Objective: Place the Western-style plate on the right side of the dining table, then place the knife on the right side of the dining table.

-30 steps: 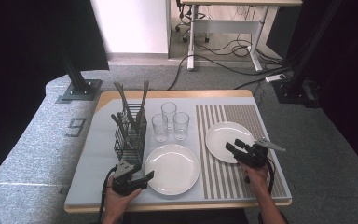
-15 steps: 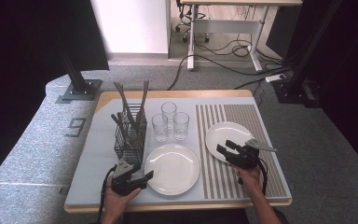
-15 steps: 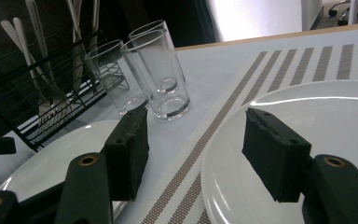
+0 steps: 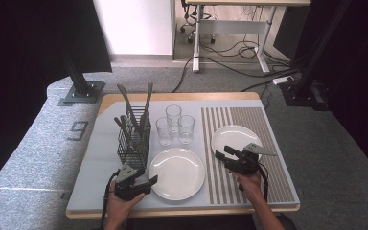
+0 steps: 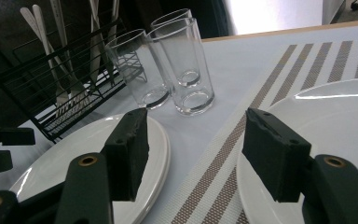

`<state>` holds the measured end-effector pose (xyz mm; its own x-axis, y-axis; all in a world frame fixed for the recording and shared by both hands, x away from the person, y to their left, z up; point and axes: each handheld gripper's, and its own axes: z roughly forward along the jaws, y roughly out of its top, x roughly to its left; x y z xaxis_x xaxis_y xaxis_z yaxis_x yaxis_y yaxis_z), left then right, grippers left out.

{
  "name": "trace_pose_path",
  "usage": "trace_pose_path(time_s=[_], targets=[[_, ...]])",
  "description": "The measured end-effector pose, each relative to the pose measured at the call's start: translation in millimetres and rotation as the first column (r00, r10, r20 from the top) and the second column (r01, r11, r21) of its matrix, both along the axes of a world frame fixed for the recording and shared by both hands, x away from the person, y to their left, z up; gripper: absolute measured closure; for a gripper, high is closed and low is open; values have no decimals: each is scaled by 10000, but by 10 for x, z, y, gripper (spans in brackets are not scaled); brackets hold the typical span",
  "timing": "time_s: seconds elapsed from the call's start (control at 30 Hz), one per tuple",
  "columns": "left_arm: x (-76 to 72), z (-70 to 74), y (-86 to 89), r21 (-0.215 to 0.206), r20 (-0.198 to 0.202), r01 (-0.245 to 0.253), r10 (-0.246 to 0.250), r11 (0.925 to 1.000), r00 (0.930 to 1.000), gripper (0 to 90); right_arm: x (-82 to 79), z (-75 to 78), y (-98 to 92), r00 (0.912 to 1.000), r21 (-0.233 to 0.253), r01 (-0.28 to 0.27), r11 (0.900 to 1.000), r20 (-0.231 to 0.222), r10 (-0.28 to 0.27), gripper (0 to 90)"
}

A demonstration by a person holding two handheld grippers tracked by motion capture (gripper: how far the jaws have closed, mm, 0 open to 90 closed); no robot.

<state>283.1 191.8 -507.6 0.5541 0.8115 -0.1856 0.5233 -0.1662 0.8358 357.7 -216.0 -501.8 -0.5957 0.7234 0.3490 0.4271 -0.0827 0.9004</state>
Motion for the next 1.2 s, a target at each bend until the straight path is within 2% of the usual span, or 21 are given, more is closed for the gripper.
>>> trace_pose_path(time_s=[0.8, 0.97, 1.2], targets=[[-2, -22, -18, 9, -84, 40, -40, 10000, 10000, 347, -8, 57, 166, 9987, -118, -419, 9991, 287, 423, 385], [-1, -32, -31, 73, -96, 67, -66, 10000, 9999, 337, -4, 66, 212, 9970, -201, -655, 9977, 399, 663, 378], [5, -39, -10, 150, -66, 23, -22, 9999, 10000, 323, 46, 105, 322, 9969, -198, -714, 9973, 327, 720, 367]])
